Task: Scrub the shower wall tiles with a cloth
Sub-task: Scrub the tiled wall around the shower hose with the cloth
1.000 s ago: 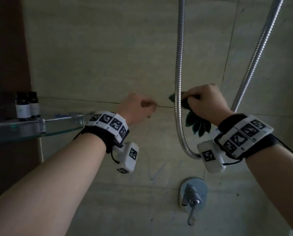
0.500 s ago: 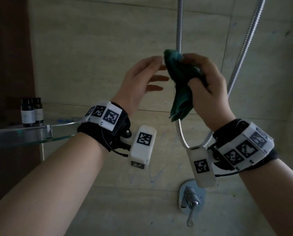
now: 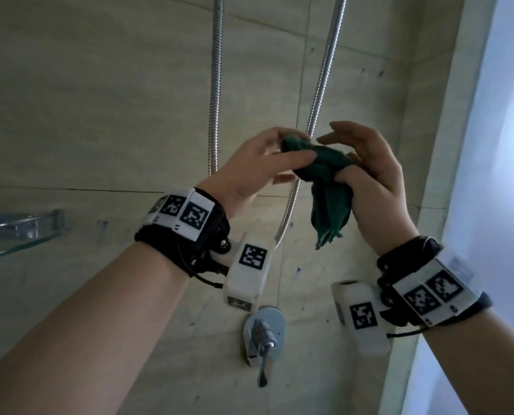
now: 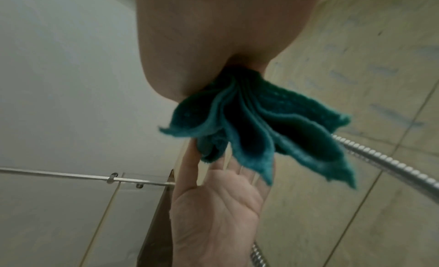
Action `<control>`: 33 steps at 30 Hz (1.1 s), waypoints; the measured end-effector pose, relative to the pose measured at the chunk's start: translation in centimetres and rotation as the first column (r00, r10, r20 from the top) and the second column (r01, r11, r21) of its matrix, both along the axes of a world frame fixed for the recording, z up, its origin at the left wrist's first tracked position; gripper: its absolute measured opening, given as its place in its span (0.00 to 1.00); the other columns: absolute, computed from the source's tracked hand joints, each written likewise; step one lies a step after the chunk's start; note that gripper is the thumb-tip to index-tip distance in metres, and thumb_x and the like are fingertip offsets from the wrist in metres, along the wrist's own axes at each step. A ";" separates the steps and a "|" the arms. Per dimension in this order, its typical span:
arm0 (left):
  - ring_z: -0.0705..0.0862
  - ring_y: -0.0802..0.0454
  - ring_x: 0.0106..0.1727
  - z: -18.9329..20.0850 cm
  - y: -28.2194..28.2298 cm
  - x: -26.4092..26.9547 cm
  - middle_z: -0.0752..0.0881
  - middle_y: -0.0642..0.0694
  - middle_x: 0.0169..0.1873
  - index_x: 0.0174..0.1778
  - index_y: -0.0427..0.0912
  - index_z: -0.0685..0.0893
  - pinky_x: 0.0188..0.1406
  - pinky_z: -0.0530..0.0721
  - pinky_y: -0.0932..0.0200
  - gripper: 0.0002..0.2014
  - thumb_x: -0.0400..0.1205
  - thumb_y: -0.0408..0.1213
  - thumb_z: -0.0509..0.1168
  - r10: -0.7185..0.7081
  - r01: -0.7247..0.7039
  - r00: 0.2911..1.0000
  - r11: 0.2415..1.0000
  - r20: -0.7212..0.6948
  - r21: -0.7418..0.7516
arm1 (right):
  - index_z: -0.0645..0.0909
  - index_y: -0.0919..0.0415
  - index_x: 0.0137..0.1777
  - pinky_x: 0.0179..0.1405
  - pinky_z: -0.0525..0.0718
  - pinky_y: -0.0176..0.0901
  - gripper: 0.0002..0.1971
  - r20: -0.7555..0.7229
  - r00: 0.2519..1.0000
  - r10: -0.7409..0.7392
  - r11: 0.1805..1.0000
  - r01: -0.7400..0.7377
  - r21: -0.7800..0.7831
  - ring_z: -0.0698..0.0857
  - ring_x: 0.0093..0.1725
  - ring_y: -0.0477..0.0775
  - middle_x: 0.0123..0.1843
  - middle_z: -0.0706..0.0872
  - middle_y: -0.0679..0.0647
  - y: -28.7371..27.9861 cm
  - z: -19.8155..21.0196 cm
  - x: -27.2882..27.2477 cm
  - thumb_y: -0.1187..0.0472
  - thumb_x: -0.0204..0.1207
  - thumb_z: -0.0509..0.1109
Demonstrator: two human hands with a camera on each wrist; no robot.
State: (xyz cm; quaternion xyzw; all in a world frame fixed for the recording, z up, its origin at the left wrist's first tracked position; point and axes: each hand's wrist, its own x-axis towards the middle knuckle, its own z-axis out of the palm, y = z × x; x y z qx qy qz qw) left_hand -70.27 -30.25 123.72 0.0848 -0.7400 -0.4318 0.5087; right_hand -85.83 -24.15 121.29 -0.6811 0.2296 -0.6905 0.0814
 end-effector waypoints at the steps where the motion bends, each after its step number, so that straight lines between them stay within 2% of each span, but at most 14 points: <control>1: 0.84 0.43 0.59 0.0 -0.1 -1.0 0.86 0.47 0.51 0.49 0.46 0.82 0.67 0.79 0.35 0.17 0.66 0.36 0.76 -0.027 0.027 0.999 1.000 0.030 -0.001 | 0.77 0.58 0.62 0.43 0.85 0.45 0.25 0.013 1.000 -0.009 1.000 0.009 0.003 0.85 0.48 0.55 0.58 0.85 0.56 0.1 -0.1 -1.0 0.76 0.66 0.56; 4: 0.84 0.44 0.56 -0.1 -0.6 -4.3 0.85 0.44 0.50 0.50 0.44 0.79 0.66 0.81 0.38 0.21 0.64 0.30 0.76 -0.088 0.088 0.991 0.996 0.096 0.006 | 0.80 0.59 0.57 0.44 0.86 0.44 0.23 0.084 0.996 0.008 1.000 -0.010 0.030 0.86 0.50 0.55 0.55 0.86 0.55 -0.2 -0.5 -4.2 0.75 0.65 0.56; 8: 0.87 0.51 0.45 0.1 -1.6 -8.9 0.85 0.45 0.44 0.49 0.41 0.78 0.50 0.89 0.51 0.14 0.75 0.19 0.69 -0.035 0.036 0.998 0.999 0.058 -0.019 | 0.83 0.59 0.49 0.48 0.86 0.51 0.19 0.235 0.971 0.049 0.987 -0.083 0.137 0.85 0.49 0.57 0.51 0.86 0.56 -1.5 -0.5 -8.7 0.74 0.64 0.57; 11: 0.88 0.52 0.39 0.5 -2.9 -12.3 0.87 0.44 0.39 0.48 0.42 0.78 0.41 0.90 0.53 0.13 0.77 0.19 0.68 0.071 -0.069 0.997 0.996 0.025 -0.050 | 0.83 0.64 0.48 0.43 0.86 0.49 0.17 0.313 0.947 0.067 0.958 -0.149 0.245 0.87 0.44 0.56 0.47 0.86 0.59 -3.0 -0.3 -12.1 0.74 0.68 0.55; 14: 0.88 0.51 0.40 0.7 -3.9 -15.4 0.88 0.46 0.39 0.49 0.44 0.78 0.42 0.89 0.50 0.13 0.77 0.23 0.70 0.144 -0.140 0.989 0.986 0.037 -0.092 | 0.83 0.61 0.51 0.43 0.84 0.44 0.15 0.253 0.964 0.083 0.938 -0.161 0.307 0.86 0.45 0.54 0.44 0.88 0.56 -4.6 -0.5 -14.6 0.65 0.66 0.61; 17: 0.88 0.48 0.43 0.9 -4.8 -17.5 0.88 0.43 0.43 0.53 0.43 0.76 0.43 0.89 0.51 0.14 0.78 0.25 0.70 0.182 -0.180 0.983 0.981 0.023 -0.066 | 0.78 0.63 0.57 0.52 0.86 0.46 0.10 0.267 0.946 0.182 0.929 -0.254 0.269 0.87 0.51 0.55 0.51 0.88 0.57 -6.2 -1.0 -15.8 0.68 0.76 0.69; 19: 0.88 0.49 0.42 1.1 -5.4 -18.2 0.87 0.41 0.44 0.55 0.41 0.75 0.39 0.88 0.55 0.15 0.78 0.25 0.70 0.180 -0.180 0.983 0.984 -0.032 0.006 | 0.75 0.63 0.57 0.57 0.86 0.49 0.13 0.313 0.912 0.264 0.915 -0.339 0.218 0.87 0.54 0.57 0.53 0.87 0.59 -7.0 -0.9 -16.2 0.68 0.73 0.70; 20: 0.88 0.50 0.41 1.2 -5.5 -18.2 0.87 0.42 0.43 0.57 0.39 0.75 0.38 0.87 0.57 0.15 0.78 0.25 0.70 0.169 -0.167 0.984 0.985 -0.059 0.049 | 0.75 0.64 0.57 0.55 0.87 0.48 0.16 0.329 0.895 0.301 0.902 -0.380 0.207 0.87 0.53 0.56 0.54 0.87 0.59 -7.3 -0.8 -16.3 0.68 0.70 0.70; 22: 0.88 0.51 0.41 1.5 -5.7 -17.9 0.87 0.41 0.43 0.63 0.35 0.75 0.38 0.87 0.58 0.17 0.79 0.26 0.69 0.118 -0.104 0.988 0.986 -0.102 0.133 | 0.76 0.64 0.58 0.48 0.88 0.45 0.18 0.348 0.864 0.365 0.863 -0.454 0.223 0.88 0.50 0.55 0.53 0.88 0.59 -7.8 -0.3 -16.3 0.68 0.68 0.71; 24: 0.88 0.51 0.42 1.9 -5.7 -17.4 0.87 0.41 0.44 0.69 0.30 0.73 0.40 0.86 0.59 0.21 0.80 0.28 0.66 0.057 -0.031 0.988 0.983 -0.143 0.181 | 0.78 0.65 0.56 0.41 0.88 0.43 0.16 0.361 0.832 0.420 0.810 -0.523 0.264 0.89 0.43 0.53 0.47 0.89 0.58 -8.0 0.2 -16.1 0.67 0.67 0.71; 27: 0.87 0.52 0.44 2.7 -5.6 -16.6 0.86 0.42 0.45 0.73 0.27 0.70 0.41 0.85 0.62 0.23 0.82 0.31 0.63 0.005 0.022 0.988 0.984 -0.155 0.177 | 0.79 0.67 0.54 0.43 0.89 0.45 0.14 0.379 0.777 0.502 0.744 -0.612 0.270 0.88 0.42 0.54 0.46 0.88 0.59 -8.1 1.1 -15.4 0.67 0.67 0.69; 30: 0.84 0.51 0.47 3.7 -5.3 -15.6 0.84 0.41 0.49 0.71 0.29 0.72 0.45 0.85 0.62 0.19 0.85 0.32 0.60 0.004 0.014 0.990 0.991 -0.138 0.131 | 0.79 0.65 0.54 0.36 0.88 0.45 0.14 0.390 0.741 0.547 0.728 -0.651 0.215 0.87 0.39 0.55 0.45 0.87 0.61 -7.8 2.4 -14.5 0.65 0.68 0.69; 33: 0.83 0.53 0.45 4.4 -4.9 -14.8 0.83 0.43 0.48 0.70 0.33 0.74 0.40 0.84 0.64 0.17 0.86 0.36 0.58 0.052 -0.044 0.997 0.992 -0.062 0.123 | 0.77 0.63 0.50 0.42 0.88 0.44 0.10 0.340 0.711 0.615 0.708 -0.688 0.159 0.87 0.44 0.55 0.48 0.87 0.60 -7.9 3.6 -13.3 0.68 0.69 0.70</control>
